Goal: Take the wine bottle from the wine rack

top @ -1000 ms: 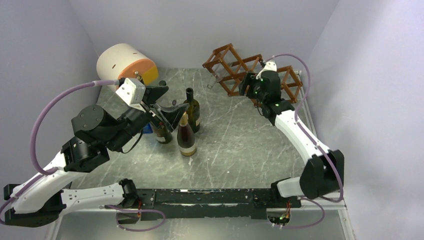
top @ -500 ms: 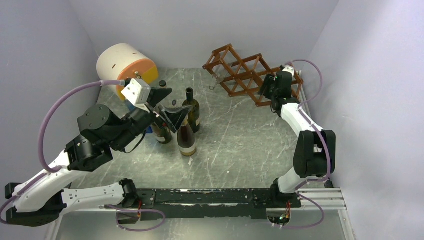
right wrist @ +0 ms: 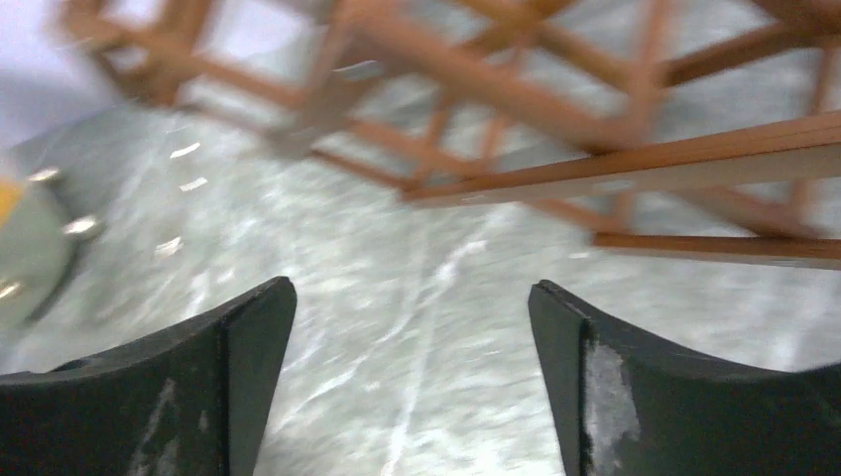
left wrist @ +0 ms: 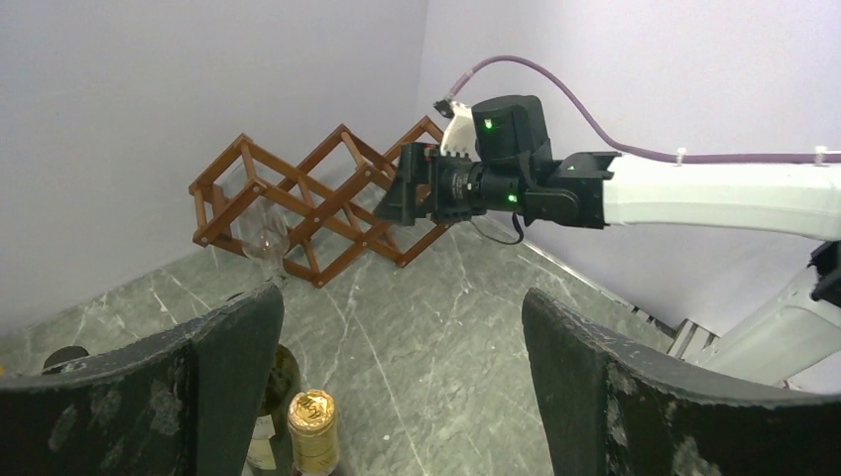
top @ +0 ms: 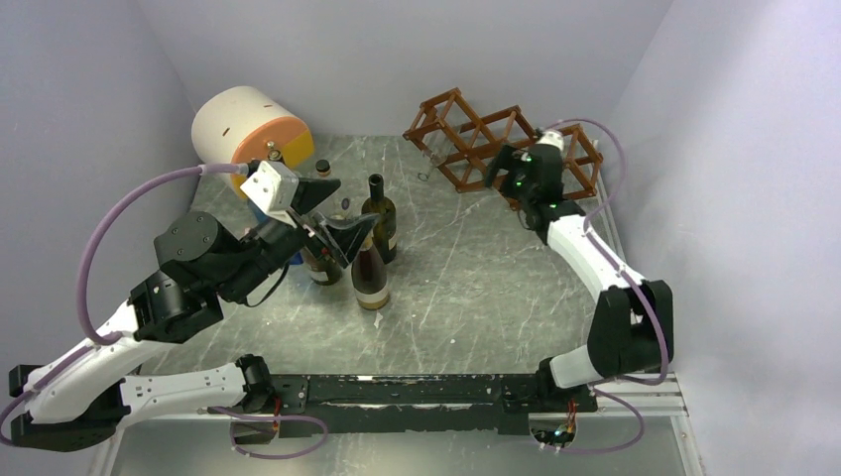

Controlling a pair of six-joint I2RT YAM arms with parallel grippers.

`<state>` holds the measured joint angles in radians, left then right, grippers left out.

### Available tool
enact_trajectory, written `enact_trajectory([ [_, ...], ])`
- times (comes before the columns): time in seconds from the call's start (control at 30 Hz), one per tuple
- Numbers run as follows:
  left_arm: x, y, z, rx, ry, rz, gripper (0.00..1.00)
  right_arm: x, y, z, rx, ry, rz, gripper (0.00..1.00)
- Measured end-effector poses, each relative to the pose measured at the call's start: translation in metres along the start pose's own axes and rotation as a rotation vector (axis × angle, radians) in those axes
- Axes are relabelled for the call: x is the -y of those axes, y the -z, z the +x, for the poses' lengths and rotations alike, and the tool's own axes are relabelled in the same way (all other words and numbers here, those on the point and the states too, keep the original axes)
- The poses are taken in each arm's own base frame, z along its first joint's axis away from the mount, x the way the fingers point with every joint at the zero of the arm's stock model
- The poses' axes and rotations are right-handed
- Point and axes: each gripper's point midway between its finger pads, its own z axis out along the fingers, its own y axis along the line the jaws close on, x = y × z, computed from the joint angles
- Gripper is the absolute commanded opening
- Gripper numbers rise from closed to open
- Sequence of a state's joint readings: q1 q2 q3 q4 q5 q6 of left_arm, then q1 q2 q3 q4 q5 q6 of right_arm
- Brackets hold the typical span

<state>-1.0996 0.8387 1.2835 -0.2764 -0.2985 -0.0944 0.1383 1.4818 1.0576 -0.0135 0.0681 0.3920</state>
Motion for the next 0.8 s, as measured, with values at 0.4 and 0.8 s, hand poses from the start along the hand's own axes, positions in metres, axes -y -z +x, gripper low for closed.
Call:
enact_trajectory([
  [0.4,0.002,0.001,0.003,-0.011,-0.003,0.014,0.93,-0.123,-0.027,0.068,-0.106,-0.249,-0.196,0.98],
  [0.8,0.002,0.01,-0.005,0.011,0.004,0.027,0.93,-0.161,-0.093,0.085,-0.068,-0.409,-0.172,0.71],
])
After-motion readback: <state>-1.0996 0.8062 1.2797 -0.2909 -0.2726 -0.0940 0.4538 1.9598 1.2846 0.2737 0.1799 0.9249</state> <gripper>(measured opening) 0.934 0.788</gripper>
